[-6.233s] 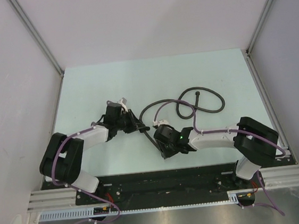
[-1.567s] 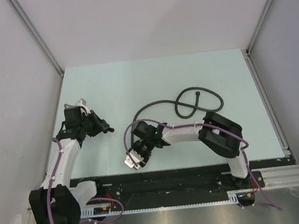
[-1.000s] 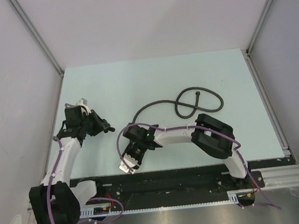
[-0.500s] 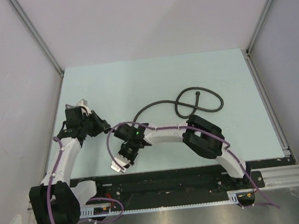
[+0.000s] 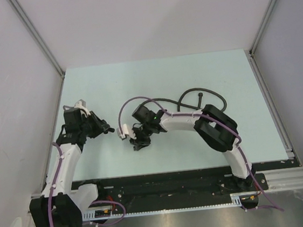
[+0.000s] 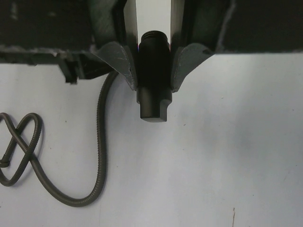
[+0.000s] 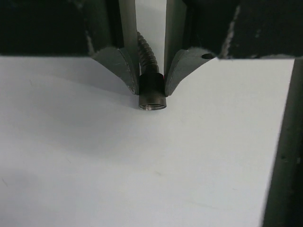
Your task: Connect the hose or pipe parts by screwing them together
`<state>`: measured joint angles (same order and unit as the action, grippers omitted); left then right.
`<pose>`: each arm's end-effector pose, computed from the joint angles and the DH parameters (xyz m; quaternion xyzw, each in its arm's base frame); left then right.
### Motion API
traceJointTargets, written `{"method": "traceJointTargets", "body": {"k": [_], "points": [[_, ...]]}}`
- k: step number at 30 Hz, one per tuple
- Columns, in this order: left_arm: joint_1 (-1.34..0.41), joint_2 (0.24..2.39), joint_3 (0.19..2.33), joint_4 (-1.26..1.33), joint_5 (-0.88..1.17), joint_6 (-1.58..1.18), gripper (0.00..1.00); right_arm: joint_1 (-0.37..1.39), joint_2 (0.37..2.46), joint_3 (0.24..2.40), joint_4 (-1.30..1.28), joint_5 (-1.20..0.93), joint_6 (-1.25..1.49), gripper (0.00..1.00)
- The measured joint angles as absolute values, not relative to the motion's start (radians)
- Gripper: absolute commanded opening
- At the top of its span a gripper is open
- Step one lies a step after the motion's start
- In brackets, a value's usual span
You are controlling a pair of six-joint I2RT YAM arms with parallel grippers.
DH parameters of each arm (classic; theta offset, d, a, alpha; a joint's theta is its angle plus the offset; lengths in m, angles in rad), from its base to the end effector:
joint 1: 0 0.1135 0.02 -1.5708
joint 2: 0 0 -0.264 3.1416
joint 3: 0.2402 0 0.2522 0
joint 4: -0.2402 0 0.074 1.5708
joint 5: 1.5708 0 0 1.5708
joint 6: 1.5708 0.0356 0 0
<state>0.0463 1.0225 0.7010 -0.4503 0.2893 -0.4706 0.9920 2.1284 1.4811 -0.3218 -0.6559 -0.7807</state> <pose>0.2115 -0.0004 0.2429 -0.1788 0.8957 -0.2109 0.3483 0.2275 0.3879 0.1534 -0.7609 0.4977 0.3355 0.2465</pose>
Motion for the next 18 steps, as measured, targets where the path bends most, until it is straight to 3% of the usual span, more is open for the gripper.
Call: {"method": "traceJointTargets", "body": {"k": [7,18], "points": [[0.046,0.928,0.701,-0.45,0.304,-0.476,0.0,0.945,1.982,1.419,-0.243,-0.409,-0.548,0.0],[0.043,0.815,0.767,-0.41,0.556,-0.549,0.0,0.918,1.702,1.419,-0.136,-0.195,-0.499,0.0]]}}
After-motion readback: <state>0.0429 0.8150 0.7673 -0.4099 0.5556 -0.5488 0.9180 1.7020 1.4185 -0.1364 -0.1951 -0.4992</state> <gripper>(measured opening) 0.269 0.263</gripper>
